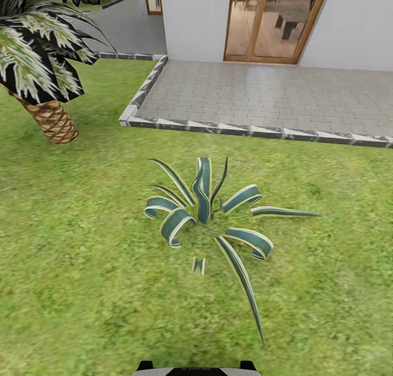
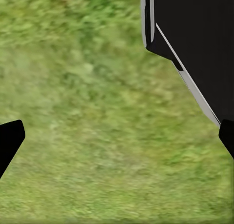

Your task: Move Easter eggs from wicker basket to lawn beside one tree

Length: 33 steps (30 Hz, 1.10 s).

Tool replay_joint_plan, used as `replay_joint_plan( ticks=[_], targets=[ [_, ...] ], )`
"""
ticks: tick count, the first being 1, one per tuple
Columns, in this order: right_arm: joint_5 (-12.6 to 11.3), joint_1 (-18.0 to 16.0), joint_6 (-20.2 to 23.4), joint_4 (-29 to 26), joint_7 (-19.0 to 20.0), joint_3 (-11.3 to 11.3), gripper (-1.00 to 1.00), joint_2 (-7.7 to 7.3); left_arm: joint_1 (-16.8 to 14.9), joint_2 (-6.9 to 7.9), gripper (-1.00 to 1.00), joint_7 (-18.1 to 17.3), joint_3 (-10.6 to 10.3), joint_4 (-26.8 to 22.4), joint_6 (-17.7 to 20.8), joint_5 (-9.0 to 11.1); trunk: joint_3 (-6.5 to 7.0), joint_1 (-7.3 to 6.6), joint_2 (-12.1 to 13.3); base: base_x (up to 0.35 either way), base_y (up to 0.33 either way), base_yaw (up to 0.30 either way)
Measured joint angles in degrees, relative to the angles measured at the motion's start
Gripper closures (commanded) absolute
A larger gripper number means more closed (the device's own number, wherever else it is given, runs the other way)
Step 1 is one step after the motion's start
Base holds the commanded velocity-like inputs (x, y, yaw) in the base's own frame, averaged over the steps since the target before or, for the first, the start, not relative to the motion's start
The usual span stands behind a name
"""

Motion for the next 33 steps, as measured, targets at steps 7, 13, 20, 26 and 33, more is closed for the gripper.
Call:
replay_joint_plan(
  ticks=[7,13,20,26,33],
  targets=[
    [0.0,0.0,0.0,0.0,0.0,0.0,-1.00,0.00,0.0,0.00,-1.00,0.0,0.0,0.0,0.0,0.0,0.00,0.00,0.0,-0.070,-0.018,0.000],
    [0.0,0.0,0.0,0.0,0.0,0.0,-1.00,0.00,0.0,0.00,-1.00,0.0,0.0,0.0,0.0,0.0,0.00,0.00,0.0,-0.018,-0.003,0.000],
    [0.0,0.0,0.0,0.0,0.0,0.0,-1.00,0.00,0.0,0.00,-1.00,0.0,0.0,0.0,0.0,0.0,0.00,0.00,0.0,-0.032,-0.106,0.000],
    [0.0,0.0,0.0,0.0,0.0,0.0,-1.00,0.00,0.0,0.00,-1.00,0.0,0.0,0.0,0.0,0.0,0.00,0.00,0.0,-0.011,-0.099,0.000],
    [0.0,0.0,0.0,0.0,0.0,0.0,-1.00,0.00,0.0,0.00,-1.00,0.0,0.0,0.0,-0.1,0.0,0.00,0.00,0.0,-0.002,-0.195,0.000]
  ],
)
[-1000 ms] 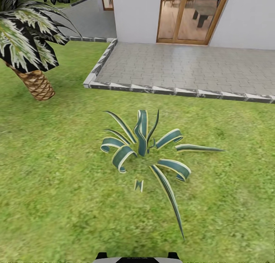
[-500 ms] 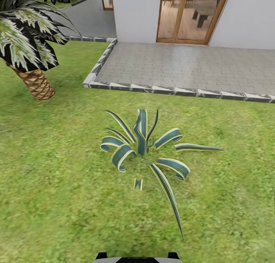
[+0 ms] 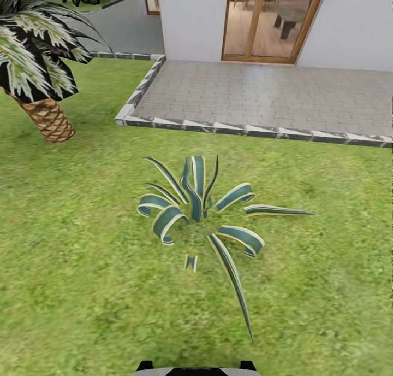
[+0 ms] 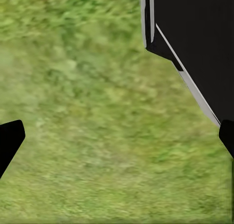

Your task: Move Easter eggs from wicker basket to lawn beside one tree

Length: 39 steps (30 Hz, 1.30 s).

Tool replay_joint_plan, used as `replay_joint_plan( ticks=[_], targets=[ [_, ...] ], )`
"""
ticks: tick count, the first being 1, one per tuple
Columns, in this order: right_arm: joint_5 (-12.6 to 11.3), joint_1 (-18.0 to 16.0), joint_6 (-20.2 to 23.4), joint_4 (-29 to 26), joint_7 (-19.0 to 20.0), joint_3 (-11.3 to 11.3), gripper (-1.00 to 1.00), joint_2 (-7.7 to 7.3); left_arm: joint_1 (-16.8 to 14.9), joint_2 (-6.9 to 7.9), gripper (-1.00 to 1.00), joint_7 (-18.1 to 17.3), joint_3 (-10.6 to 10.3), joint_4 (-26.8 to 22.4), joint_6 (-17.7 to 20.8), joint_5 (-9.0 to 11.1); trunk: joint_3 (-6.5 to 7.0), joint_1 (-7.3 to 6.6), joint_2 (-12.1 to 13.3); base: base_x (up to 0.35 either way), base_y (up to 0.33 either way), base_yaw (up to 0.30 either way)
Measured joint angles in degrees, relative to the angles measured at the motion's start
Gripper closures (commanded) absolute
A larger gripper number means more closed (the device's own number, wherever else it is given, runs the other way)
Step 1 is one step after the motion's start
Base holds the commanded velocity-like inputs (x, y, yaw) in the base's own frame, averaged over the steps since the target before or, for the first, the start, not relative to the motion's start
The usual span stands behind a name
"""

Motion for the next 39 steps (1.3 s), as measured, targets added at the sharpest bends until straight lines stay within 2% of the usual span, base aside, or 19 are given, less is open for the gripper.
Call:
replay_joint_plan(
  ticks=[39],
  targets=[
    [0.0,0.0,0.0,0.0,0.0,0.0,-1.00,0.00,0.0,0.00,-1.00,0.0,0.0,0.0,0.0,0.0,0.00,0.00,0.0,0.000,-0.277,0.000]
  ],
)
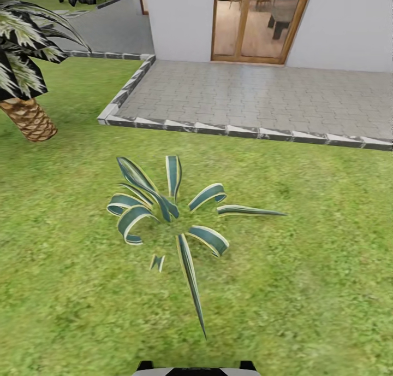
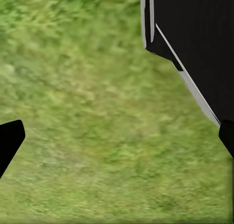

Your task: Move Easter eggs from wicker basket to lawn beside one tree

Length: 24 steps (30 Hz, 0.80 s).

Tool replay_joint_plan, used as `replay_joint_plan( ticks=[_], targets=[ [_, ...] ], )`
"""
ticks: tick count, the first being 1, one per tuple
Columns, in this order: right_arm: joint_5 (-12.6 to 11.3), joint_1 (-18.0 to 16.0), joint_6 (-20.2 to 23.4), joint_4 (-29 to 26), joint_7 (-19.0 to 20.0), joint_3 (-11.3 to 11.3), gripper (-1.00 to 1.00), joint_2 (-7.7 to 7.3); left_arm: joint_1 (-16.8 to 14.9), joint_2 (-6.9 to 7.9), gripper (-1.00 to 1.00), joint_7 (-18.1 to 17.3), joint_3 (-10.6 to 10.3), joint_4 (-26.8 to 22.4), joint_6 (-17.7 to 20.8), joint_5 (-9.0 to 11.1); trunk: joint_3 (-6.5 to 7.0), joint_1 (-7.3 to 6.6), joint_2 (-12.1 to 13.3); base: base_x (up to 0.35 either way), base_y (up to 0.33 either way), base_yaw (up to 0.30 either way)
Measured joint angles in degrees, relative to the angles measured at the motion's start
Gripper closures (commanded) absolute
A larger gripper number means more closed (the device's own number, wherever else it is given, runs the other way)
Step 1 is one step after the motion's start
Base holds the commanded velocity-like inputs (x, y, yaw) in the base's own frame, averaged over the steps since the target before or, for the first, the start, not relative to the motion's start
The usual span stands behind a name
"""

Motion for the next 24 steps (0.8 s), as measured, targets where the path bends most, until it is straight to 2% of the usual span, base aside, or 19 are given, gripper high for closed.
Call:
replay_joint_plan(
  ticks=[24],
  targets=[
    [0.0,0.0,0.0,0.0,0.0,0.0,-1.00,0.00,0.0,0.00,-1.00,0.0,0.0,0.0,0.0,0.0,0.00,0.00,0.0,0.000,-0.280,0.000]
  ],
)
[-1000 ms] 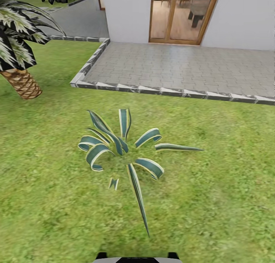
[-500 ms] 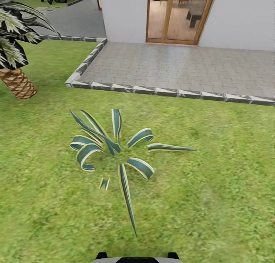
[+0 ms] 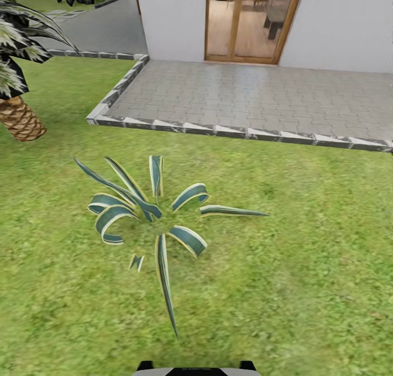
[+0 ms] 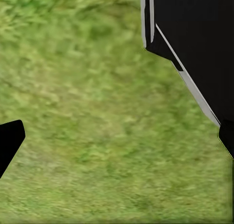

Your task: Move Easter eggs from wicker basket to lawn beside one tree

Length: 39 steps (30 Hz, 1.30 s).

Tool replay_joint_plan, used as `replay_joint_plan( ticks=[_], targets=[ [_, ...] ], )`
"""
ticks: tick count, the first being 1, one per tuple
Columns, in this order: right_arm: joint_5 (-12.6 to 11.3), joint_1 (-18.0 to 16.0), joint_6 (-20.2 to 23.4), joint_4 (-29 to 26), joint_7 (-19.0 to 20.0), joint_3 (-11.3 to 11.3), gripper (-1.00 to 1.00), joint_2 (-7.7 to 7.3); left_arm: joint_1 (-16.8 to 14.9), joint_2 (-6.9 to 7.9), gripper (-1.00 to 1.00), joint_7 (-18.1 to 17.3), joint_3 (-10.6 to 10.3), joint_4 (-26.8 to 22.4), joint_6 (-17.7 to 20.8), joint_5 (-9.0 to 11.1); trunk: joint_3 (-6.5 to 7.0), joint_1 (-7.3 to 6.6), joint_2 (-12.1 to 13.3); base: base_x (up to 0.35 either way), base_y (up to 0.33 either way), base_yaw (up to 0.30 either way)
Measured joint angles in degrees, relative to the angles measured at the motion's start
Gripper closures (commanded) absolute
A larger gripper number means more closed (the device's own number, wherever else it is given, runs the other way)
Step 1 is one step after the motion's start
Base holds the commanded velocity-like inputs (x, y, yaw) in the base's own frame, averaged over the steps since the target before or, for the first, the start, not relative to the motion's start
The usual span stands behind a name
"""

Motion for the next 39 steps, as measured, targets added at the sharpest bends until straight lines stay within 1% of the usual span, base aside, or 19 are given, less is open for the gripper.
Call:
replay_joint_plan(
  ticks=[39],
  targets=[
    [0.0,0.0,0.0,0.0,0.0,0.0,-1.00,0.00,0.0,0.00,-1.00,0.0,0.0,0.0,0.0,0.0,0.00,0.00,0.0,0.000,-0.280,0.000]
  ],
)
